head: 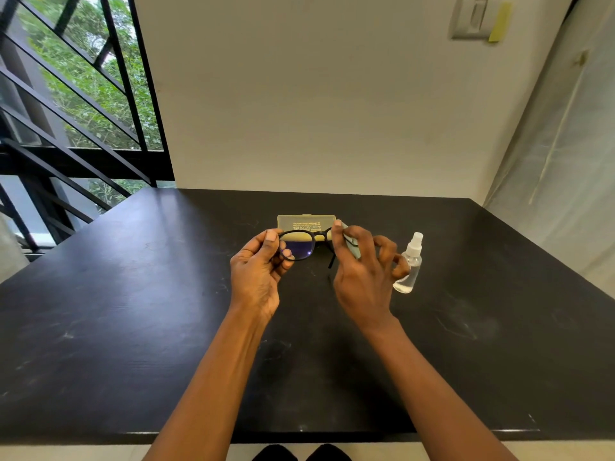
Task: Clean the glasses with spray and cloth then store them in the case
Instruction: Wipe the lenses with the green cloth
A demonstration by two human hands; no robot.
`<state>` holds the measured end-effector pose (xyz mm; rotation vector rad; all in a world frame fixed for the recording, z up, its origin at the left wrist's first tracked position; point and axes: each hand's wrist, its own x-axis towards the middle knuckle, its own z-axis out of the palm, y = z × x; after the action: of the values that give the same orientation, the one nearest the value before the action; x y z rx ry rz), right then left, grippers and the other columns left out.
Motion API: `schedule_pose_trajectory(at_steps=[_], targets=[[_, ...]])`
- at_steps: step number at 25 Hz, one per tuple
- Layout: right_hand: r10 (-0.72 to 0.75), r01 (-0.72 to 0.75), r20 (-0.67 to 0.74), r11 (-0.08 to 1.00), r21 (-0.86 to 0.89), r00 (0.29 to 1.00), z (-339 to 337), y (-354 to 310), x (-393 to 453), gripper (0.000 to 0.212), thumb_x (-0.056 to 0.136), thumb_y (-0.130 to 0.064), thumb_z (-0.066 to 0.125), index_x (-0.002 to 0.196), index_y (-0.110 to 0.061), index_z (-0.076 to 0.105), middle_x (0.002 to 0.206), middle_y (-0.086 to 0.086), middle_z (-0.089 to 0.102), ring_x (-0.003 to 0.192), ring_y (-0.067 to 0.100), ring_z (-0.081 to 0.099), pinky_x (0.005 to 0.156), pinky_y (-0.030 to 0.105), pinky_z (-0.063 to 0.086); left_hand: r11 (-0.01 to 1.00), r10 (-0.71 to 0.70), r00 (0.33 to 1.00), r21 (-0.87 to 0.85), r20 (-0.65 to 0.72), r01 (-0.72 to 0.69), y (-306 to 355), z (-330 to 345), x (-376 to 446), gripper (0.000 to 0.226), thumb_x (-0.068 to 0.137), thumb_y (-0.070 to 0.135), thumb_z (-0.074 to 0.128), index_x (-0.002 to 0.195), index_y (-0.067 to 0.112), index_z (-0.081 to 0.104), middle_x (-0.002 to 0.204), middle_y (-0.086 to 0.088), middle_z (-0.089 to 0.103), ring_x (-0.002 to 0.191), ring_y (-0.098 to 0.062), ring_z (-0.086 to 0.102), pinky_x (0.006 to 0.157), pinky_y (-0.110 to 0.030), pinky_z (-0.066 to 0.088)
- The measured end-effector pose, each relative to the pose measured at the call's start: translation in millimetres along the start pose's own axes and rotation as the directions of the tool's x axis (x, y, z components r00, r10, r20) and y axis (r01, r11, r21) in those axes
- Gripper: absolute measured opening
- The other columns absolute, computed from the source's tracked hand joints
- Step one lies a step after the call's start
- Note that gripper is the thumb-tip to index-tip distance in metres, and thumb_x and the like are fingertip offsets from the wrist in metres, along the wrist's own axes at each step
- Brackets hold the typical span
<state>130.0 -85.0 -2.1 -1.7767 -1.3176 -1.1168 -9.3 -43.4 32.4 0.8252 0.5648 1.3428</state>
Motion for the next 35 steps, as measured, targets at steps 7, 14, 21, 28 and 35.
schedule_pose_trajectory(at_steps=[7,14,21,28,35], targets=[[-0.121,0.117,-0.032,0.988,-0.096,0.992,-5,7,-23,0.055,0.075,-0.012,0.043,0.128,-0.028,0.046,0.121,-0.007,0.04,0.105,0.023,0.037,0.079,0.036,0.022,0.999,-0.004,0.999,-0.037,-0.042,0.003,-4,-3,0,0.015,0.091,0.011,0.051,0.092,0.007,0.065,0.059,-0.001,0.06,0.052,-0.009,0.057,0.049,-0.018,0.052],[0.04,-0.043,-0.032,0.995,-0.088,0.999,-2,23,-18,0.051,0.075,-0.01,0.038,0.117,-0.025,0.064,0.114,-0.007,0.047,0.105,0.025,0.036,0.077,0.036,0.02,1.0,-0.013,1.0,-0.018,-0.017,0.013,-4,-2,-1,0.016,0.092,0.012,0.05,0.095,0.006,0.065,0.06,-0.001,0.061,0.052,-0.009,0.058,0.05,-0.019,0.053],[0.041,-0.04,0.018,0.999,-0.029,0.999,-1,5,1,0.056,0.074,-0.011,0.034,0.122,-0.024,0.059,0.119,-0.007,0.04,0.104,0.026,0.034,0.075,0.036,0.021,1.0,-0.011,1.0,-0.013,-0.01,0.011,-4,0,-2,0.017,0.091,0.011,0.051,0.098,0.004,0.064,0.06,0.0,0.062,0.053,-0.009,0.058,0.051,-0.019,0.053],[-0.081,0.081,0.01,0.997,0.0,0.997,-3,4,-18,0.057,0.076,-0.009,0.039,0.129,-0.029,0.042,0.12,-0.008,0.039,0.096,0.023,0.035,0.07,0.036,0.023,1.0,-0.005,0.999,-0.028,-0.049,0.004,-3,-1,-1,0.015,0.091,0.012,0.051,0.094,0.006,0.065,0.06,0.0,0.06,0.051,-0.008,0.057,0.05,-0.018,0.052],[-0.062,0.061,-0.039,0.998,-0.025,0.997,-9,22,-20,0.047,0.077,-0.011,0.038,0.111,-0.021,0.069,0.109,-0.005,0.054,0.095,0.022,0.038,0.073,0.033,0.02,1.0,-0.02,0.998,-0.017,-0.061,0.019,-2,-2,-1,0.015,0.091,0.012,0.052,0.089,0.009,0.066,0.057,0.001,0.06,0.051,-0.009,0.056,0.05,-0.018,0.053]])
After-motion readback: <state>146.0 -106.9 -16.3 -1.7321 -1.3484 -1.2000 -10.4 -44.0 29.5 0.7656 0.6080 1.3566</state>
